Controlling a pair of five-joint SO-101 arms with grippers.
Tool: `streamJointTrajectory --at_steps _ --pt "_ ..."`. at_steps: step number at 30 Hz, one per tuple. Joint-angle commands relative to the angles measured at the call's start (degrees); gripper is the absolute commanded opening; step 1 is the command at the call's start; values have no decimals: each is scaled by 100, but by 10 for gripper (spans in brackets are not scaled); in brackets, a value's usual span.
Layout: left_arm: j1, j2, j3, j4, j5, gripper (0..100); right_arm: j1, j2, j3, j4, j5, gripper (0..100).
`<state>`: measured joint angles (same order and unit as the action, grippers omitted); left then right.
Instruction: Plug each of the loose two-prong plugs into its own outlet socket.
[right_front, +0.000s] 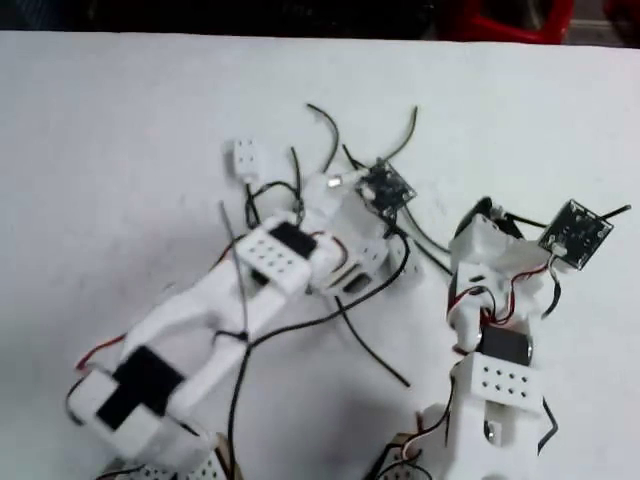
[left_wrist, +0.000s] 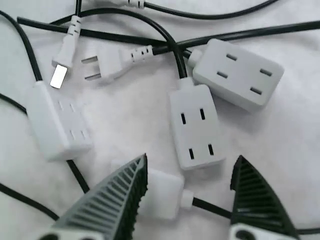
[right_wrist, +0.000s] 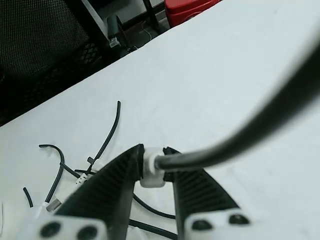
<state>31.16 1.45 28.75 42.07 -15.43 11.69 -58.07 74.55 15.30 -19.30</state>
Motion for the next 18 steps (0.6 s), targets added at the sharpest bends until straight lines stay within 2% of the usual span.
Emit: streamJointTrajectory --at_steps 1,8,13,18 --pt "101 620 -835 -185 79 272 57 -163 -53 -110 -35 17" --pt "224 1429 -1354 -97 79 266 48 -163 -53 -110 -35 18" --pt "119 1446 -1389 -26 -35 101 31 -163 -53 -110 -35 18" --pt "-321 1429 -1407 299 -1424 83 13 -163 -44 -110 -26 18"
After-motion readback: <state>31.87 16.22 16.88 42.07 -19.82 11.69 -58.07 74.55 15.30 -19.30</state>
